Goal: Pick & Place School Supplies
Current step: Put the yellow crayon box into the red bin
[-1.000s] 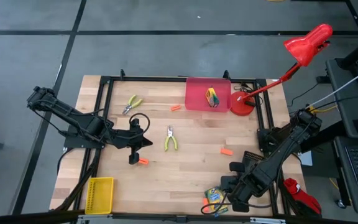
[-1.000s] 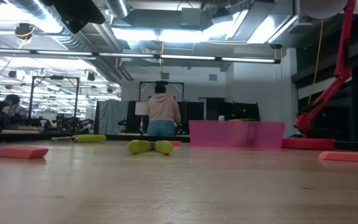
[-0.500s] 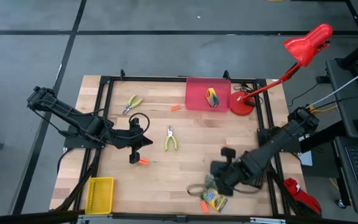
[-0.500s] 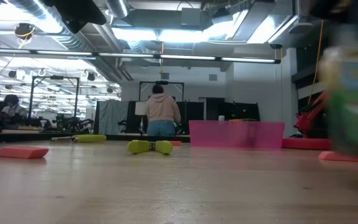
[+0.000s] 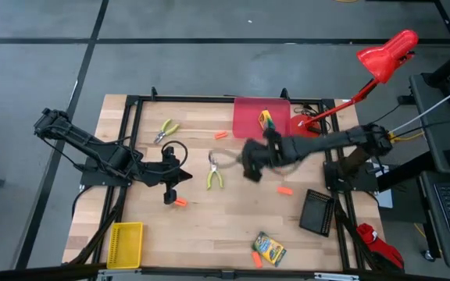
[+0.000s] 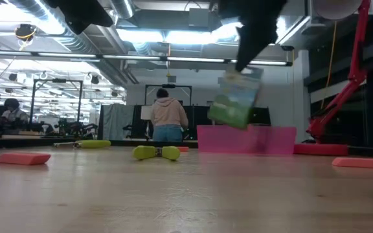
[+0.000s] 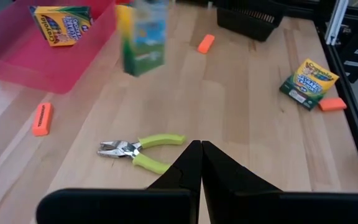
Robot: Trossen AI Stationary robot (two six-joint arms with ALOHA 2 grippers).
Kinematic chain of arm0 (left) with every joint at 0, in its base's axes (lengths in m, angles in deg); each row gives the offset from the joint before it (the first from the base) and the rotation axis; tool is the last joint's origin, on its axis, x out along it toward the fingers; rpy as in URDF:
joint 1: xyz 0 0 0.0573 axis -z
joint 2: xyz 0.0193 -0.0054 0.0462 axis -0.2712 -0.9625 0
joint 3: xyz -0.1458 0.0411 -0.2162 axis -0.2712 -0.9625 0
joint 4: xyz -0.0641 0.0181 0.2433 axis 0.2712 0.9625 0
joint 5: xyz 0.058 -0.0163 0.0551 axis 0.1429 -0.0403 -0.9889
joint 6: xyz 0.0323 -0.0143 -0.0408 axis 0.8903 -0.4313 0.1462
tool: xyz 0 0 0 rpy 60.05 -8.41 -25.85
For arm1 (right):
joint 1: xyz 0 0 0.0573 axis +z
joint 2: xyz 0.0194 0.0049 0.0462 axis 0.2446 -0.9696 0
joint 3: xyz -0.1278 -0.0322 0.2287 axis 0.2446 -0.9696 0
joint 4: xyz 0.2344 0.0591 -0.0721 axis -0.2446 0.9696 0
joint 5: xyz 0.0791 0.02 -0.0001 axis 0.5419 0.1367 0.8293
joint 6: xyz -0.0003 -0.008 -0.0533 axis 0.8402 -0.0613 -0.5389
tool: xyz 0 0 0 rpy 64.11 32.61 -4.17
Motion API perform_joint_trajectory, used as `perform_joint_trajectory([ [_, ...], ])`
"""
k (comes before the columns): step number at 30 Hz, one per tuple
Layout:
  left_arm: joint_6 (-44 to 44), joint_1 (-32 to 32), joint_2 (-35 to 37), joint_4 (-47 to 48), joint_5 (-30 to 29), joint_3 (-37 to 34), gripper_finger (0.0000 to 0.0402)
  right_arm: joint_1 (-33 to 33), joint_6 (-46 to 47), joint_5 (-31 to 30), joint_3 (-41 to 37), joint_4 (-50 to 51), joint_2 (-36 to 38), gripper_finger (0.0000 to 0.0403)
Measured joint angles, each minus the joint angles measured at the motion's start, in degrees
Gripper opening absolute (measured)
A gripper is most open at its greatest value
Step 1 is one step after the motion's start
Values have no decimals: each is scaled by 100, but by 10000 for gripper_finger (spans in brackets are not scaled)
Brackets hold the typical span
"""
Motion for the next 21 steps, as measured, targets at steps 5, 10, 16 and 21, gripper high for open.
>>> perform_joint_trajectory([
  [5, -45, 0, 0, -1, -115, 0, 3, -1056, -803, -215, 494, -2, 0, 0],
  [10, -47, 0, 0, 2, -189, 0, 3, -1907, -1669, -409, 977, -211, 2, 0],
  [16, -3, -2, 0, 4, -345, 0, 3, -2836, -2176, 122, 1022, -430, -65, 0],
  [21, -33, -2, 0, 5, -389, 0, 3, -3280, -2348, 597, 1020, -489, -314, 0],
])
